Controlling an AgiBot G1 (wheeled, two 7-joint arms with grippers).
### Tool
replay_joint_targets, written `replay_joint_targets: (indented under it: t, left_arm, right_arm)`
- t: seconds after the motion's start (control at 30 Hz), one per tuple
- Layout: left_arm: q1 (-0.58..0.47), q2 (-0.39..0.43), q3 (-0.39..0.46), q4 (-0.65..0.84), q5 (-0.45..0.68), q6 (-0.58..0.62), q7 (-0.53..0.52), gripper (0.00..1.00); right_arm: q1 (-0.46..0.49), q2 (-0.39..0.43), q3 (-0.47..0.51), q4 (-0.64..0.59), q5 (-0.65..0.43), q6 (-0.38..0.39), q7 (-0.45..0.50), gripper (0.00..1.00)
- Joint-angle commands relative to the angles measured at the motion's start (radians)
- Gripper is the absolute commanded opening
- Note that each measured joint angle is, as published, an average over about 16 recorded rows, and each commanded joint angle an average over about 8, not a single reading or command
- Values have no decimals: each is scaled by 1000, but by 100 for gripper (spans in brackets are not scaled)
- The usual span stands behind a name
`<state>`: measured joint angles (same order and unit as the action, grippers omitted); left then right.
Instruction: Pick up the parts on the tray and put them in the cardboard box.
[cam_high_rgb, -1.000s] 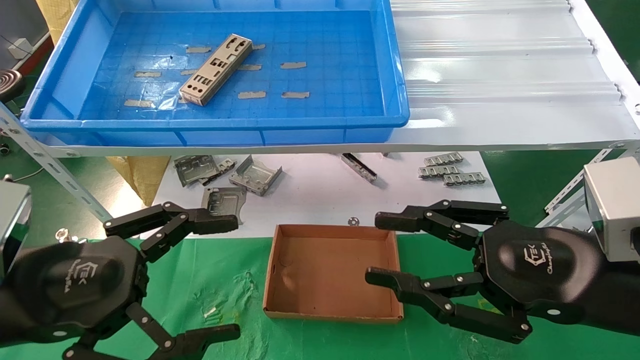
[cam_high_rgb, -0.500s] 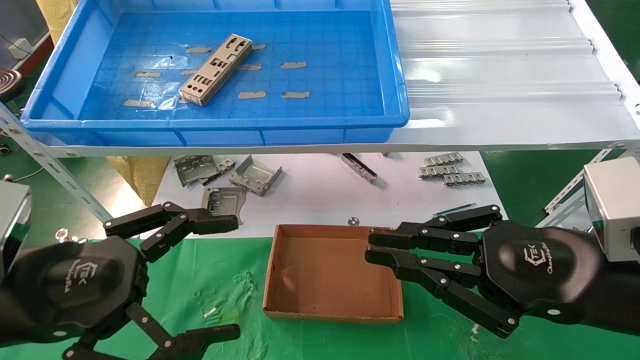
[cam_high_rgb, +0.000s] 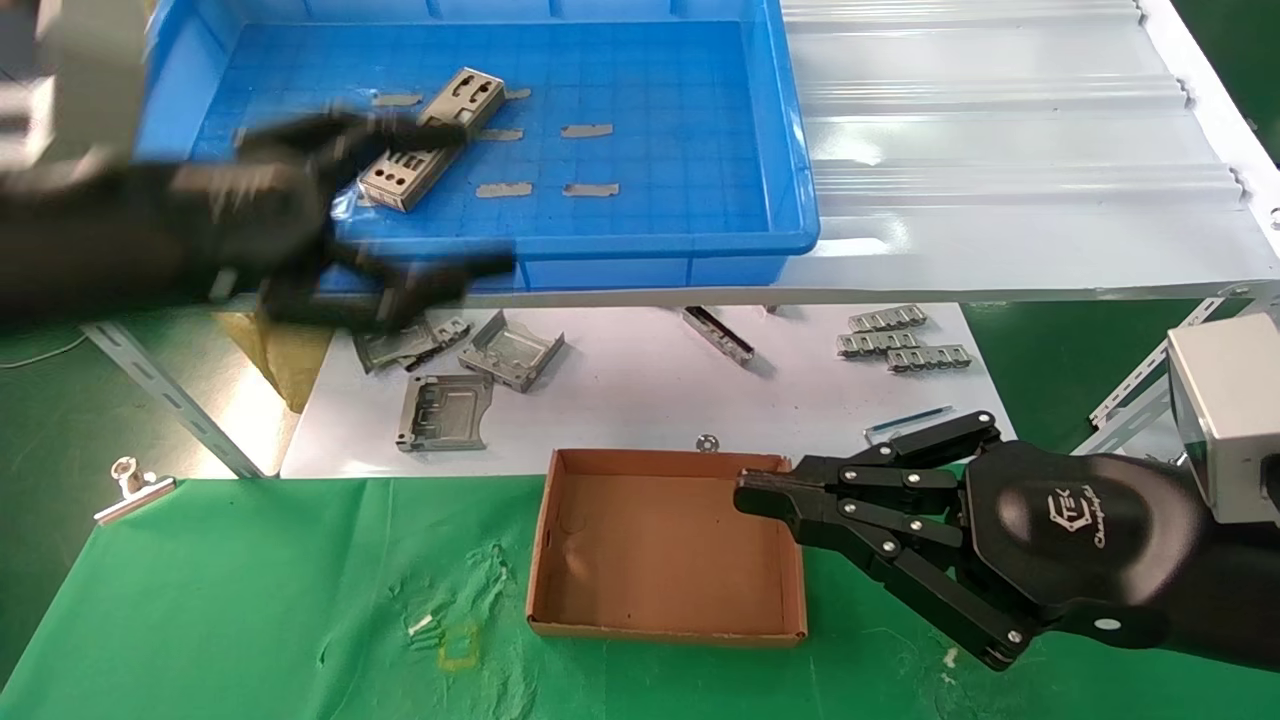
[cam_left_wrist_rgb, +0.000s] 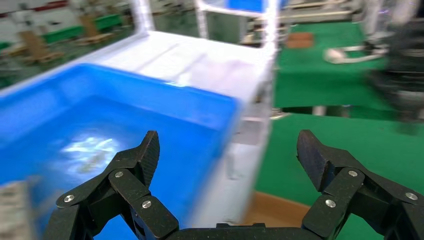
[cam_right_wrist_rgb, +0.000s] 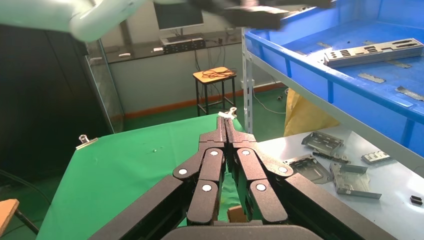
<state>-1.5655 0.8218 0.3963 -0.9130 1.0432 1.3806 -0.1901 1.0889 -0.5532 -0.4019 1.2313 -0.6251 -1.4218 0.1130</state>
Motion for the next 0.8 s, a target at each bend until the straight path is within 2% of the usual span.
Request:
replay_joint_targets:
  t: [0.03,0.27,0.53,0.57,0.8]
  left_arm:
    - [-84,51,26,93,56,-17,5,100]
    - [-296,192,103,414,221,-97,103,100]
    - [-406,292,145,678,308,-209,164,100]
    - [-413,300,147,701,312,-223,167,100]
    - [-438,339,152,816,326,-316,178,100]
  right_arm:
    - [0,0,0,0,0,0,0,0]
    - [0,0,0,0,0,0,0,0]
    - [0,0,0,0,0,0,0,0]
    - [0,0,0,0,0,0,0,5]
    - [0,0,0,0,0,0,0,91]
